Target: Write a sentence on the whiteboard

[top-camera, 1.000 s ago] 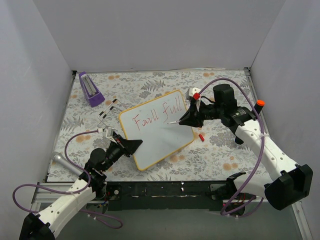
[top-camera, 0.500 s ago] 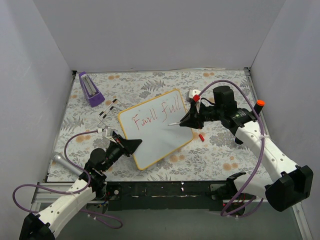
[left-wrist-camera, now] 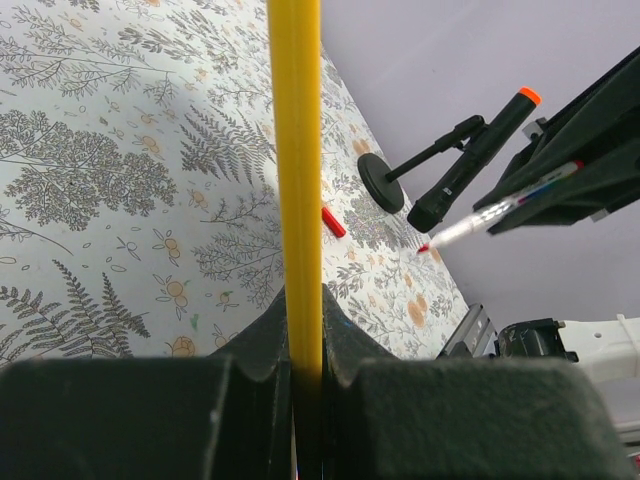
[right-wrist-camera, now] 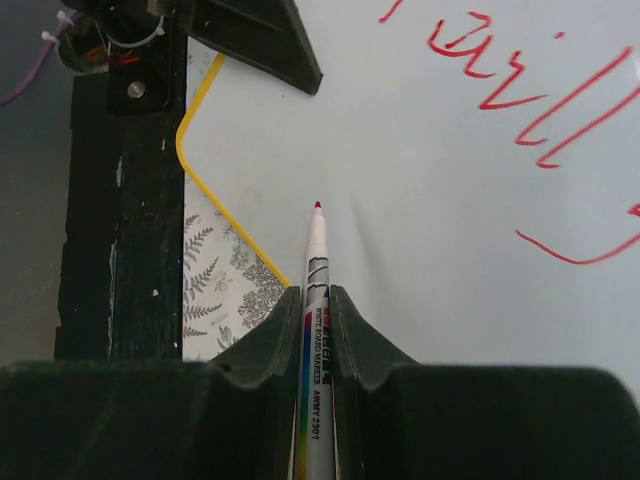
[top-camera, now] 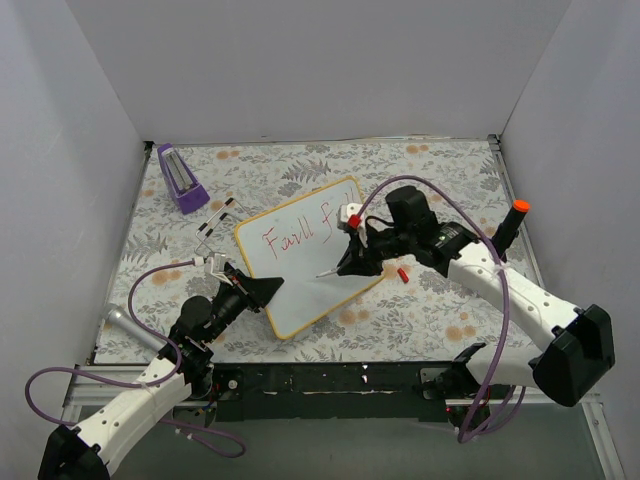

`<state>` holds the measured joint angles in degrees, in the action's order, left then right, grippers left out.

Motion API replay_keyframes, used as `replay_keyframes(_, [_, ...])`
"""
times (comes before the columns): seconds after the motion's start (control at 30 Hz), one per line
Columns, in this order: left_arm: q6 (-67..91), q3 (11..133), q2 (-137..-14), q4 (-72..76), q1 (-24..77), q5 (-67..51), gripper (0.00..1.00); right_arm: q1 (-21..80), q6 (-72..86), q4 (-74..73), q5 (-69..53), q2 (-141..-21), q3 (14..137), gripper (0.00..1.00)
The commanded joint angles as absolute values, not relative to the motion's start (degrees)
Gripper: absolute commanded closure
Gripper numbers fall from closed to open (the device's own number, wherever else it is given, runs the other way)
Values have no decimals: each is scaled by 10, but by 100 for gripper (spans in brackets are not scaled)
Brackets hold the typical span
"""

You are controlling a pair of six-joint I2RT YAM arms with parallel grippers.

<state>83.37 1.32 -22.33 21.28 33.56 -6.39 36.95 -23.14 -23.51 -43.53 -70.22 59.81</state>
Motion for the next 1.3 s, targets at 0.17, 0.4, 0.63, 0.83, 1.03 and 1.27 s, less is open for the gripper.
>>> replay_keyframes(0.17, [849,30,-214,301,337,-43,100,458,-264,-186,-350,-740,630,99])
replay_keyframes(0.4, [860,25,-221,315,337,-39,100,514,-275,-168,-292,-761,635,99])
replay_keyframes(0.63, [863,25,-221,317,337,-38,100,533,-273,-156,-263,-787,650,99])
replay_keyframes(0.83, [862,25,-223,320,337,-40,100,533,-269,-154,-256,-800,656,99])
replay_keyframes(1.03, [861,26,-224,319,337,-41,100,534,-263,-149,-247,-808,661,99])
replay_keyframes(1.27, [860,27,-229,321,337,-45,100,534,-252,-138,-216,-815,665,99])
